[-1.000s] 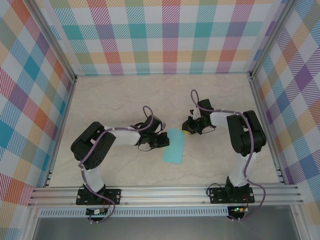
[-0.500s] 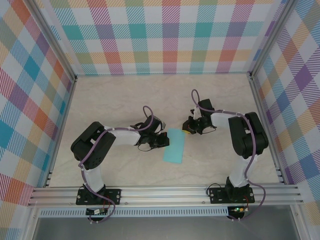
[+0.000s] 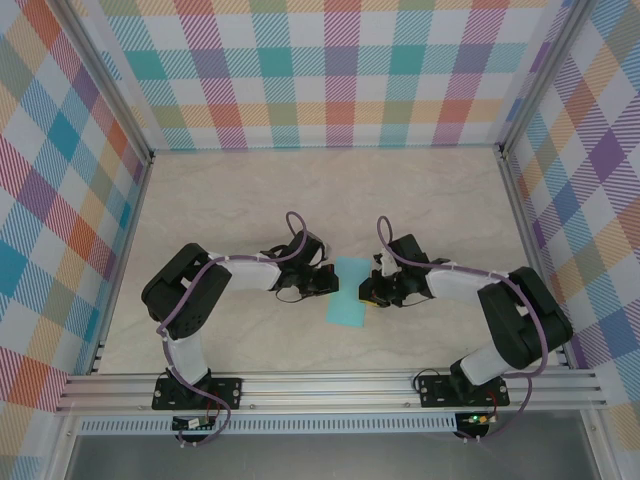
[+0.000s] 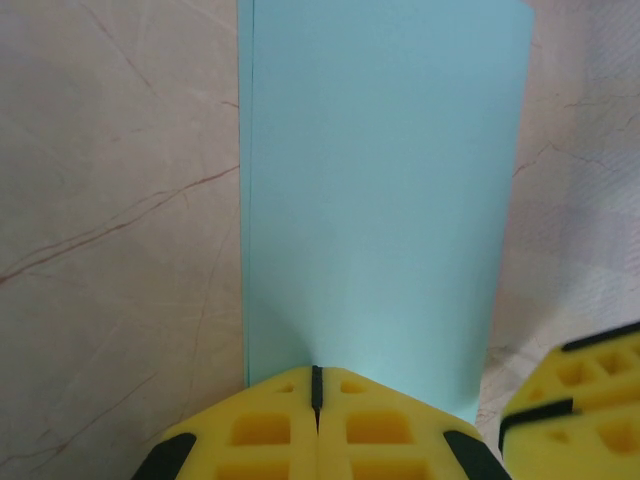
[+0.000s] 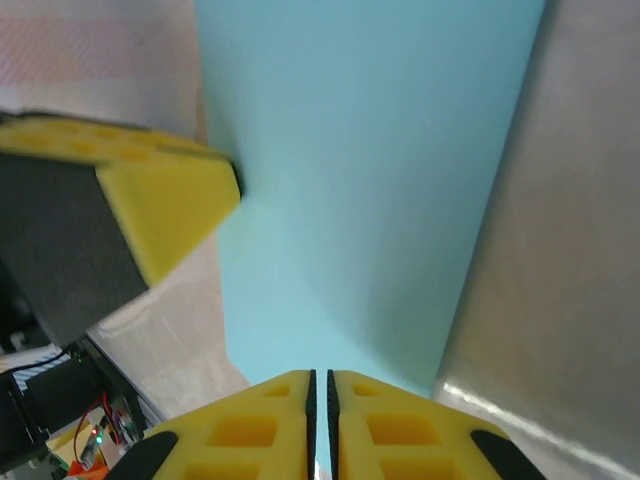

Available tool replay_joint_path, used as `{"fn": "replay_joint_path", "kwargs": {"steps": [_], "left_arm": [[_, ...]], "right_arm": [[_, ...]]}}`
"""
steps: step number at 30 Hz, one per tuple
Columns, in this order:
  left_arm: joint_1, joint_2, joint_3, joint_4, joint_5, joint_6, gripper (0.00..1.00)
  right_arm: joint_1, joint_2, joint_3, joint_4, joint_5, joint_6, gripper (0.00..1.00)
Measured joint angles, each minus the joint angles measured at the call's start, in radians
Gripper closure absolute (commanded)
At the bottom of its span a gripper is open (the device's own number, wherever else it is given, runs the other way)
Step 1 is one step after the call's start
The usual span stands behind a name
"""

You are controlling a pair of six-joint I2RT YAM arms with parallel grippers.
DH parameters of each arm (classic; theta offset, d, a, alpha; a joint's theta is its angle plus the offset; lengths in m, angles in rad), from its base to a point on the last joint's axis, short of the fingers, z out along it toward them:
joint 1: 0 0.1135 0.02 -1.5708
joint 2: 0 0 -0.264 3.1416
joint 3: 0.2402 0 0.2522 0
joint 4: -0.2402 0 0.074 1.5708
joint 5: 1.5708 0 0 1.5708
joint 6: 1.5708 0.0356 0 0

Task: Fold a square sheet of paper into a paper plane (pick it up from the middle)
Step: Fold the square sheet of paper in half at the center of the table.

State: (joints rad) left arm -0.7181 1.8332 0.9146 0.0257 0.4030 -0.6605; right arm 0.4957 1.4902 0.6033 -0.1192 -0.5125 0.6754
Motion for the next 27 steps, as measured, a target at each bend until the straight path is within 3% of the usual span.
{"fn": "replay_joint_path", "kwargs": {"steps": [8, 27], "left_arm": [[0.000, 0.000, 0.008, -0.016, -0.002, 0.006, 1.00], [0.000, 0.000, 0.007, -0.016, -0.003, 0.006, 1.00]], "right_arm": [[0.097, -0.012, -0.076, 0.047, 0.048, 0.051, 0.87], [0.114, -0.068, -0.120, 0.044, 0.029, 0.068, 0.83]]}}
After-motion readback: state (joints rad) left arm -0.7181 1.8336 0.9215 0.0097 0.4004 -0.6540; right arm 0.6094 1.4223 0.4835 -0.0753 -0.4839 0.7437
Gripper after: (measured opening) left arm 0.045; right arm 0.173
